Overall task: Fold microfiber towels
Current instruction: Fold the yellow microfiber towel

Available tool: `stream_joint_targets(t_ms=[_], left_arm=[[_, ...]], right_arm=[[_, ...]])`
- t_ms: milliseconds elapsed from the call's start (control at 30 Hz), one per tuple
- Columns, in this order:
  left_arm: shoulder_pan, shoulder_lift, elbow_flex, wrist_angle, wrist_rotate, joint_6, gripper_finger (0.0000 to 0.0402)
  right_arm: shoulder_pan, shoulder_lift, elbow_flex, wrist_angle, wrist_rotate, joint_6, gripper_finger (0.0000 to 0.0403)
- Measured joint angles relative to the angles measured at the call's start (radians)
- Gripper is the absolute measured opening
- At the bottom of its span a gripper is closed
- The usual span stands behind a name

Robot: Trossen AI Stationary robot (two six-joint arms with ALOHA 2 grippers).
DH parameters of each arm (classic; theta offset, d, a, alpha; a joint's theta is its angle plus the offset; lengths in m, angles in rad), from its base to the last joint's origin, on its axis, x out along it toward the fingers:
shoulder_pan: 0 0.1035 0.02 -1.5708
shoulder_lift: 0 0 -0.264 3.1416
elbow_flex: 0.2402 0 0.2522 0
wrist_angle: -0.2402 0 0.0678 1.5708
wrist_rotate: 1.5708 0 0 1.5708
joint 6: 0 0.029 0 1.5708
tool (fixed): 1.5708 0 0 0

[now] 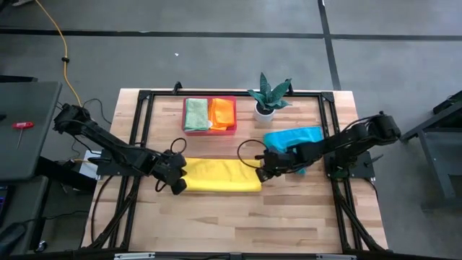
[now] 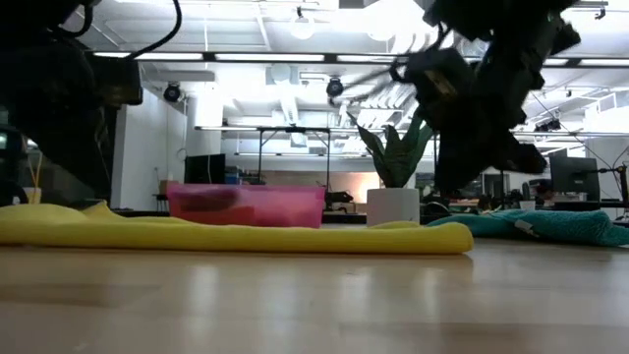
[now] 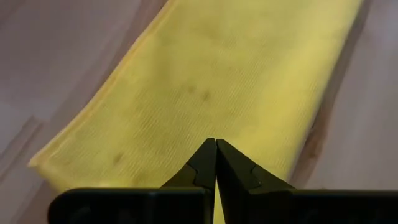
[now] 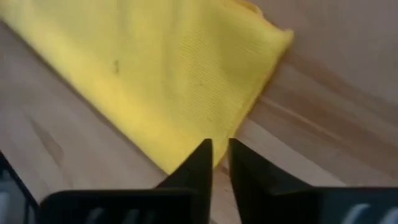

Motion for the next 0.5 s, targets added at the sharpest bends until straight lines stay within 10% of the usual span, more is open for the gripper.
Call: stream_joint_targets(t_ms=[300,500], left_arm=[[0.001,0.024,0.000,0.057,-0.005,-0.004,0.0000],[0.002,0.023,0.000,0.061,-0.020,-0.004,0.0000]], right_arm=[[-0.033,0.002,-0.118,0.186,-0.029,0.242,0.0184],[-0.034,0.058,-0.116,0.198,-0.052,0.307,0.0206]])
